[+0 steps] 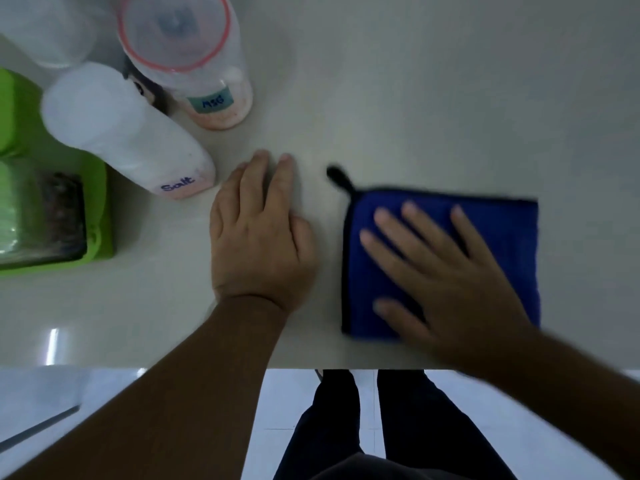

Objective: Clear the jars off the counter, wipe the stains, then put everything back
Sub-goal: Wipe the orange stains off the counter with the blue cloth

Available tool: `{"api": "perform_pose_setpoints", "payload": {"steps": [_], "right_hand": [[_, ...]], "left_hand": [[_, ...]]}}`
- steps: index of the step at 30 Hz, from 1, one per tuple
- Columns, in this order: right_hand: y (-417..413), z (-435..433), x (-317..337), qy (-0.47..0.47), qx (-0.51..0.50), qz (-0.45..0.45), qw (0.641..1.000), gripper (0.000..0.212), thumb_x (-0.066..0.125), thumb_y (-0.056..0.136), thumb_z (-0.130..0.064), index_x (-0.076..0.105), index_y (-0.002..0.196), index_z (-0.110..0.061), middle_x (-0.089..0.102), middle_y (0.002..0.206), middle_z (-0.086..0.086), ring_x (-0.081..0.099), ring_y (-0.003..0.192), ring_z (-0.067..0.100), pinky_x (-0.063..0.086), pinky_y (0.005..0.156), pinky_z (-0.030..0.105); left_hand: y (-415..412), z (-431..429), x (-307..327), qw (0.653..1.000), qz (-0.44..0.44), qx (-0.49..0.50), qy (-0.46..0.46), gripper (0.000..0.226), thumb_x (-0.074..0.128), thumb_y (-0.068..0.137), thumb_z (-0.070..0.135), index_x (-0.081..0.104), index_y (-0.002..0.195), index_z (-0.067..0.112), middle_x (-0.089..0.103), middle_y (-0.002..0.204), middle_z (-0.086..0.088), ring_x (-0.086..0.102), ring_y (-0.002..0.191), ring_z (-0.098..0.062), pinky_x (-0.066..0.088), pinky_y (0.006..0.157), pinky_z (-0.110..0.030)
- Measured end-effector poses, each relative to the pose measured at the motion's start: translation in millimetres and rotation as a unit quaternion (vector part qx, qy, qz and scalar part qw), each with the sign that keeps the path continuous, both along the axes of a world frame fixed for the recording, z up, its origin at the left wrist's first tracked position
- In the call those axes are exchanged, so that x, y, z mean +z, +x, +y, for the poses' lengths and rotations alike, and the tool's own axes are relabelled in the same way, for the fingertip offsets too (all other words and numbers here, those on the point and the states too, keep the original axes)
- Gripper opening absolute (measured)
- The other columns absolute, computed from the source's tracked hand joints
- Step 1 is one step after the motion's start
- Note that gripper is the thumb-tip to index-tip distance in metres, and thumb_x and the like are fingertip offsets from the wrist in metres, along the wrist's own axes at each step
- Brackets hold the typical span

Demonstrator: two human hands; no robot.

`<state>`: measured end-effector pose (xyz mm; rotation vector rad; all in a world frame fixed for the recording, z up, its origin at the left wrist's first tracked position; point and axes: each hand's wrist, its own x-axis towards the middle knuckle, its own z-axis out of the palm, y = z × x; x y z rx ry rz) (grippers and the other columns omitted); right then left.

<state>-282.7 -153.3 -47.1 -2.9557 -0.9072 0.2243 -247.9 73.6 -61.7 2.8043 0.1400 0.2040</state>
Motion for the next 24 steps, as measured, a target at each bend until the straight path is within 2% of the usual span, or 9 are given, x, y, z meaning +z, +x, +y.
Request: {"api": "perform_pose_setpoints", "payload": {"steps": [2,5,8,13,16,18,21,24], "right_hand": [[-21,-9,1,-0.007,0.003,0.017,1.0,0.068,0.03,0.101,-0.059,0.025,0.16,-0.026,0.02,0.168,-0.001,0.013,0.156,0.022,0.011,0.123,0.059],[-21,13,5,-0.003,-0.119,0.049,0.992,0.07,0.02,0.101,-0.06,0.015,0.162,-0.025,0.008,0.171,0.0,0.002,0.157,0.021,0.005,0.123,0.058],[-10,36,2,-0.012,-0.172,0.035,0.984,0.076,0.02,0.099,-0.066,0.016,0.162,-0.023,0.01,0.17,0.003,0.005,0.157,0.024,0.007,0.121,0.063],[113,58,-5,0.005,-0.178,-0.003,0.984,0.076,0.018,0.098,-0.068,0.012,0.161,-0.025,0.011,0.17,0.002,0.008,0.156,0.025,0.008,0.121,0.063],[194,71,-9,0.023,-0.187,-0.033,0.982,0.075,0.017,0.096,-0.069,0.019,0.16,-0.029,0.018,0.169,-0.003,0.012,0.156,0.026,0.008,0.121,0.062],[218,78,-11,0.041,-0.198,-0.034,0.979,0.075,0.019,0.093,-0.072,0.022,0.158,-0.034,0.026,0.166,-0.008,0.02,0.154,0.025,0.009,0.121,0.06],[204,75,-7,0.033,-0.182,-0.024,0.982,0.075,0.018,0.094,-0.071,0.018,0.159,-0.034,0.02,0.168,-0.006,0.016,0.155,0.026,0.009,0.121,0.062],[138,56,-3,0.002,-0.147,-0.01,0.989,0.074,0.018,0.097,-0.068,0.01,0.161,-0.031,0.008,0.171,-0.001,0.006,0.157,0.026,0.007,0.121,0.062]], "left_hand": [[0,-1,-1,1.0,0.001,0.002,-0.001,0.063,0.04,0.085,0.026,0.043,0.147,0.018,0.042,0.152,-0.009,0.035,0.138,-0.033,0.025,0.115,-0.045],[0,0,-2,1.0,0.003,0.005,0.003,0.063,0.04,0.086,0.027,0.042,0.148,0.019,0.041,0.153,-0.008,0.034,0.139,-0.031,0.022,0.115,-0.042],[0,0,-4,1.0,0.005,0.005,0.006,0.063,0.041,0.086,0.028,0.041,0.148,0.019,0.04,0.153,-0.008,0.033,0.14,-0.031,0.022,0.114,-0.043],[1,0,-2,1.0,0.01,-0.001,0.009,0.063,0.042,0.086,0.028,0.042,0.148,0.018,0.04,0.153,-0.009,0.034,0.14,-0.032,0.024,0.115,-0.044],[-1,1,0,1.0,0.015,-0.005,0.007,0.062,0.043,0.087,0.027,0.041,0.148,0.018,0.04,0.153,-0.01,0.033,0.14,-0.032,0.024,0.115,-0.045],[0,1,-2,1.0,0.017,-0.008,0.01,0.062,0.044,0.088,0.027,0.039,0.149,0.018,0.039,0.154,-0.01,0.032,0.141,-0.032,0.024,0.115,-0.046],[0,1,-2,1.0,0.019,-0.008,0.013,0.063,0.045,0.087,0.027,0.04,0.149,0.018,0.039,0.154,-0.01,0.032,0.14,-0.032,0.025,0.114,-0.046],[0,0,0,1.0,0.007,0.0,0.003,0.062,0.043,0.085,0.026,0.043,0.147,0.018,0.042,0.152,-0.01,0.035,0.139,-0.032,0.027,0.114,-0.046]]}}
